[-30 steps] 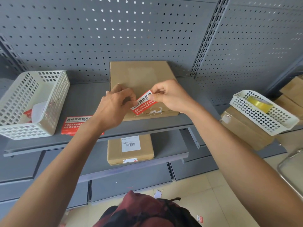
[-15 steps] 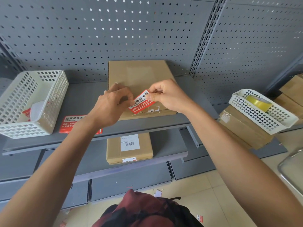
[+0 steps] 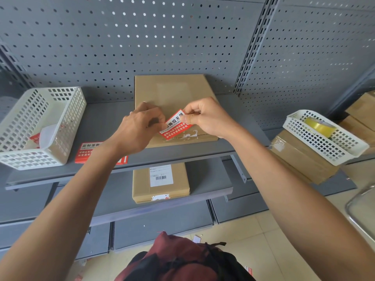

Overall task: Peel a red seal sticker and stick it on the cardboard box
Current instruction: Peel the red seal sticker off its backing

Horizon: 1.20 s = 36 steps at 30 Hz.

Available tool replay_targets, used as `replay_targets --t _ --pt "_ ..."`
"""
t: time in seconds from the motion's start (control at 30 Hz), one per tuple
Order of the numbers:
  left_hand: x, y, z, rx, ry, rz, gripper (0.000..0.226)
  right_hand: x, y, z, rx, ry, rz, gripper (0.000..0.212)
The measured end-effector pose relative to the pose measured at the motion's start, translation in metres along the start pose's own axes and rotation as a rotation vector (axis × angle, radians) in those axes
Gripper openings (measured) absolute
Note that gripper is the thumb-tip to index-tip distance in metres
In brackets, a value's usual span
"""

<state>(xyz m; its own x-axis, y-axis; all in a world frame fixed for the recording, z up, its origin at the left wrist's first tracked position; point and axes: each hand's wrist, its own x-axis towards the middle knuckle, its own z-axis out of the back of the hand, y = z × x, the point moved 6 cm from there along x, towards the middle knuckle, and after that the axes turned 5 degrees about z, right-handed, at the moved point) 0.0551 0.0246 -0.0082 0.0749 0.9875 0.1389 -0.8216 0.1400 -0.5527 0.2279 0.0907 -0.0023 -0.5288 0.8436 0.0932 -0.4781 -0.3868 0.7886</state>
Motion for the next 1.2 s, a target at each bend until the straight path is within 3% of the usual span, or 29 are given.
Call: replay_targets --t 0.67,0.93,1.1,1.2 --pt "0.005 0.006 -0.001 -0.021 0.062 -0.026 0.015 0.001 -0.001 -0.001 -0.009 0.012 -0.002 0.005" --pt "0.007 0.000 0.006 -0.075 0.071 0.013 0.012 0.000 -0.001 -0.001 0.084 0.015 -0.010 0.016" --pt "0.015 -0.005 0.017 -0.288 0.180 0.080 0.014 0.003 0.010 0.010 0.178 0.050 -0.033 0.016" --pt "0.018 -0.009 0.027 -0.402 0.100 0.111 0.014 0.000 0.016 0.019 0.249 0.025 -0.011 0.015"
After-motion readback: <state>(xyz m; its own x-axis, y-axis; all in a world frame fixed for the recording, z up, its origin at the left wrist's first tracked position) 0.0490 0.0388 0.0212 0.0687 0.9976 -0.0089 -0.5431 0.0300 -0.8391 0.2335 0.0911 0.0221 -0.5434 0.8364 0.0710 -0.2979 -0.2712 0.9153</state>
